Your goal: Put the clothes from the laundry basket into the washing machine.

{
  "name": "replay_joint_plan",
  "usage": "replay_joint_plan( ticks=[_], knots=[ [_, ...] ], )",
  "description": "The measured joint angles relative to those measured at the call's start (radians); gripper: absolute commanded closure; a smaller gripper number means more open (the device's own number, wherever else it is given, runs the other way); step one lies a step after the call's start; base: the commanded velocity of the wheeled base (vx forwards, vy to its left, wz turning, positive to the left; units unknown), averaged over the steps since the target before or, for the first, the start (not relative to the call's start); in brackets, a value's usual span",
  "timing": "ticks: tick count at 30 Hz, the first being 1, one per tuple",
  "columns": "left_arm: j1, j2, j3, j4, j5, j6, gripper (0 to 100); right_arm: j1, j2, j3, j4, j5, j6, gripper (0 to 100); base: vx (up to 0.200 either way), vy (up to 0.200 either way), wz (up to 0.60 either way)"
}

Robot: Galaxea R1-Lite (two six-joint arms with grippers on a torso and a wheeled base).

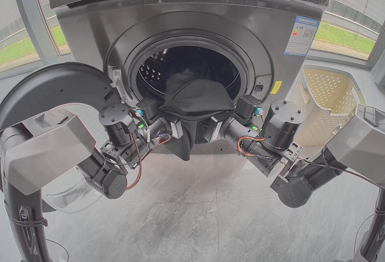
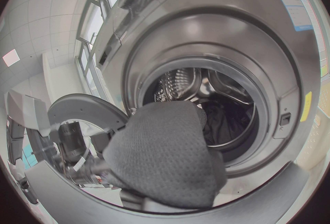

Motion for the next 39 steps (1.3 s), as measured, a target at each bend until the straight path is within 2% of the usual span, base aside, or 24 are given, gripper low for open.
replay_joint_plan(
  ticks=[11,12,18,21,25,33,36,39],
  knots=[
    [-0.006,-0.052,0.008,-0.005,0.027,-0.01,100,-0.002,0.027,0.023,-0.009,-0.004,0.008,100,0.0,0.0,0.0],
    [-0.007,-0.054,0.009,-0.009,0.028,-0.012,100,-0.001,0.027,0.024,-0.01,-0.004,0.009,0,0.0,0.0,0.0],
    [-0.005,-0.064,0.021,-0.02,0.034,-0.017,100,0.013,0.023,0.036,0.001,-0.005,0.008,0,0.0,0.0,0.0],
    [-0.007,-0.076,0.038,-0.021,0.033,-0.017,100,0.017,0.013,0.072,0.003,-0.004,0.006,0,0.0,0.0,0.0],
    [-0.011,-0.103,0.091,-0.028,0.043,-0.017,100,0.025,0.0,0.168,0.0,0.002,-0.002,0,0.0,0.0,0.0],
    [-0.021,-0.193,0.288,-0.062,0.053,-0.022,100,0.076,-0.041,0.386,-0.021,0.034,-0.016,0,0.0,0.0,0.0],
    [-0.024,-0.238,0.359,-0.067,0.044,-0.029,100,0.094,-0.073,0.466,-0.027,0.04,-0.023,0,0.0,0.0,0.0],
    [-0.031,-0.29,0.429,-0.069,0.024,-0.047,100,0.098,-0.119,0.536,-0.031,0.043,-0.026,0,0.0,0.0,0.0]
  ],
)
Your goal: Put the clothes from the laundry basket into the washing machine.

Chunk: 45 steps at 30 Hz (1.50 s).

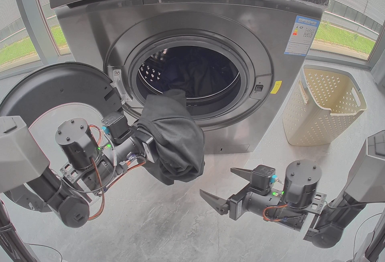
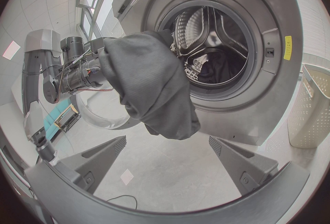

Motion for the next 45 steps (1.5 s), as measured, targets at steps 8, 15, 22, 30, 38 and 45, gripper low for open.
replay_joint_plan(
  ticks=[8,15,22,30,38,45],
  knots=[
    [-0.01,-0.104,0.114,0.0,-0.02,-0.029,100,-0.12,-0.093,0.116,-0.063,0.007,0.002,0,0.0,0.0,0.0],
    [0.028,-0.139,0.175,0.0,-0.022,-0.026,100,-0.213,-0.121,0.144,-0.105,0.037,0.002,0,0.0,0.0,0.0],
    [0.051,-0.143,0.185,0.0,-0.024,-0.025,100,-0.223,-0.131,0.151,-0.113,0.043,0.003,0,0.0,0.086,0.0],
    [0.053,-0.147,0.194,0.0,-0.023,-0.023,100,-0.221,-0.134,0.153,-0.113,0.045,0.004,0,0.0,0.0,0.0],
    [0.045,-0.147,0.204,0.001,-0.022,-0.003,100,-0.222,-0.134,0.151,-0.113,0.047,0.004,0,0.0,0.0,0.0],
    [0.04,-0.131,0.227,0.001,-0.023,0.044,100,-0.217,-0.135,0.142,-0.114,0.046,0.004,0,0.029,0.0,0.0]
  ],
)
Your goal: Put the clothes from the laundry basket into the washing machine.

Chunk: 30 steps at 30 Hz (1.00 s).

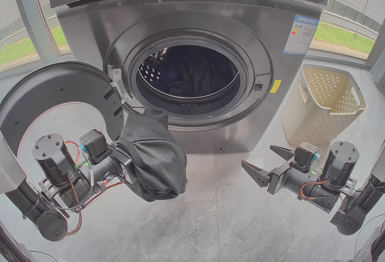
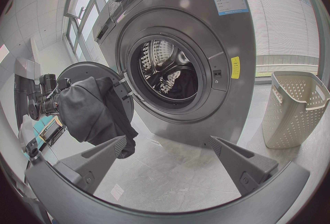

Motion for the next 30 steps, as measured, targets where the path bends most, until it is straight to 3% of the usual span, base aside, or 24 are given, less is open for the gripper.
replay_joint_plan(
  ticks=[5,14,20,30],
  knots=[
    [-0.024,0.011,0.0,0.0,0.0,0.001,100,0.005,-0.002,-0.005,0.0,0.0,0.0,0,0.2,0.0,0.0],
    [-0.06,0.03,-0.001,0.0,0.002,0.003,100,0.005,-0.005,-0.004,0.0,-0.004,0.001,0,0.0,0.0,0.0],
    [-0.073,0.049,-0.01,0.0,0.002,0.003,100,0.006,-0.006,-0.002,0.0,-0.004,0.001,0,0.2,0.0,0.0],
    [-0.078,0.07,-0.014,0.0,0.003,0.004,100,0.005,-0.006,-0.004,0.0,-0.001,0.001,0,0.0,0.0,0.0]
  ],
)
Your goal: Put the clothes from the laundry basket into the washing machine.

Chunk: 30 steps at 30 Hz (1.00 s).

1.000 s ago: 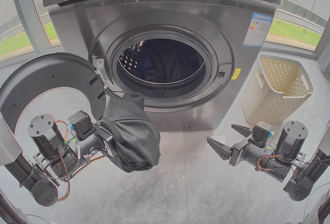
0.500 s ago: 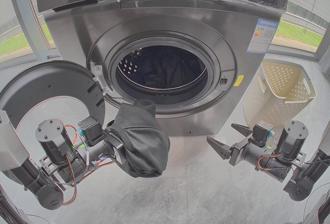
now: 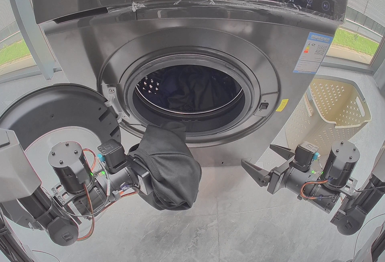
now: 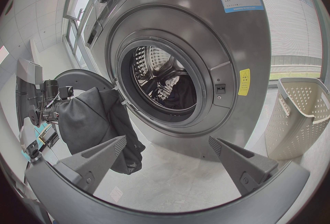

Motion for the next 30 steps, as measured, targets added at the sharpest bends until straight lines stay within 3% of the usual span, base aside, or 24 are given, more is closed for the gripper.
replay_joint_plan(
  ticks=[5,11,20,30],
  knots=[
    [-0.006,0.004,-0.007,0.0,0.0,-0.001,100,0.0,0.002,0.003,0.0,0.0,0.0,0,0.0,0.0,0.0],
    [-0.008,0.008,-0.009,0.0,0.001,-0.001,100,0.001,0.003,0.003,0.0,0.0,0.0,0,0.2,0.0,0.0],
    [-0.007,0.014,-0.01,0.0,0.001,-0.001,100,0.0,0.004,0.0,0.0,0.001,0.0,0,0.0,0.0,0.0],
    [-0.01,0.015,-0.007,0.0,0.001,-0.003,100,0.0,0.005,-0.001,0.0,0.001,0.0,0,0.18,0.0,0.0]
  ],
)
